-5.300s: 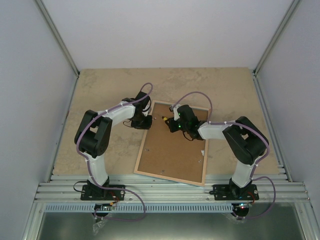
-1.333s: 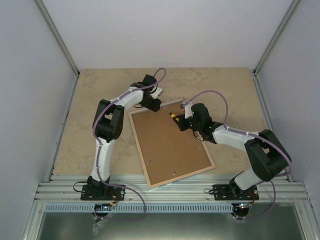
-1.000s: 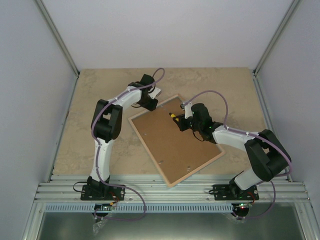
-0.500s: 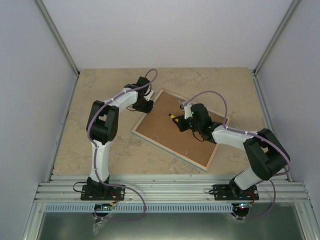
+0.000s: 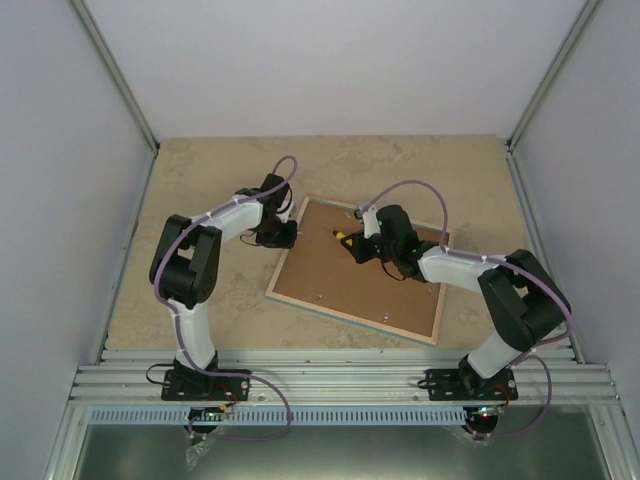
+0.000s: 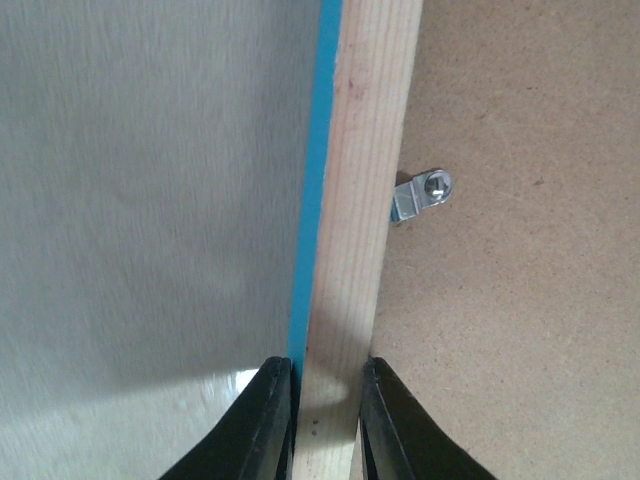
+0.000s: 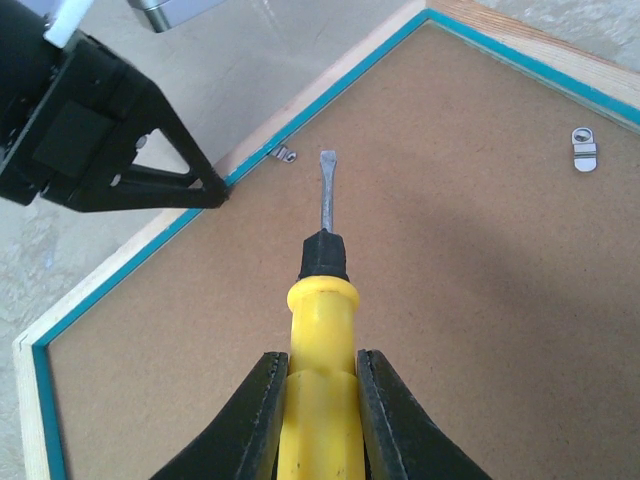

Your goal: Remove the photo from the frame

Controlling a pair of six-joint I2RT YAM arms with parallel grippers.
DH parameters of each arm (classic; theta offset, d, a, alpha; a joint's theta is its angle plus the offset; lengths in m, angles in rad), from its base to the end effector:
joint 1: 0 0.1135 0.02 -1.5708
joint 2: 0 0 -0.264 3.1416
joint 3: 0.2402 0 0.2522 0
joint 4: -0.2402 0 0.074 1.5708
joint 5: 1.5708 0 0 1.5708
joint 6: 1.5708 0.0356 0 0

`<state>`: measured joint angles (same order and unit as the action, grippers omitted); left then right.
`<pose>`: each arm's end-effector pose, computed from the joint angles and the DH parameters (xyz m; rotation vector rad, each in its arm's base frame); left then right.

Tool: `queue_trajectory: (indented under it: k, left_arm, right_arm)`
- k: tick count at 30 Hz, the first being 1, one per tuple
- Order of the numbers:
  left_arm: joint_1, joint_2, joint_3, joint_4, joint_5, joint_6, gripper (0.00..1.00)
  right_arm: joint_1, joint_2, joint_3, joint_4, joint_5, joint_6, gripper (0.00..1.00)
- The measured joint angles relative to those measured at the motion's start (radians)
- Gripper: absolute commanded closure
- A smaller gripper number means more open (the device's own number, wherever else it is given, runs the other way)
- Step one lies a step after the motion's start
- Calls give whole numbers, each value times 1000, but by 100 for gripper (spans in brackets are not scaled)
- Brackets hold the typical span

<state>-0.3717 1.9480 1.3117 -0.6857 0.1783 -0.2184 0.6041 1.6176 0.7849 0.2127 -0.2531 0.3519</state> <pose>0.3487 -0.1427 0.1560 0.2574 2.9232 -0.3577 0.2664 0.1947 0.1734 -0.4354 2.2460 0.7985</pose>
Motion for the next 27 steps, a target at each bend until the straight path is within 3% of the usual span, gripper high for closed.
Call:
queue_trajectory:
  k: [10, 27]
  left_arm:
    - [-16, -104, -155, 53, 60, -77, 79]
    - [-29, -119, -182, 73, 71, -79, 80]
  right_arm:
    - [40, 76, 57, -21, -21, -25, 100]
    - [101, 227, 181, -62, -24, -72, 99]
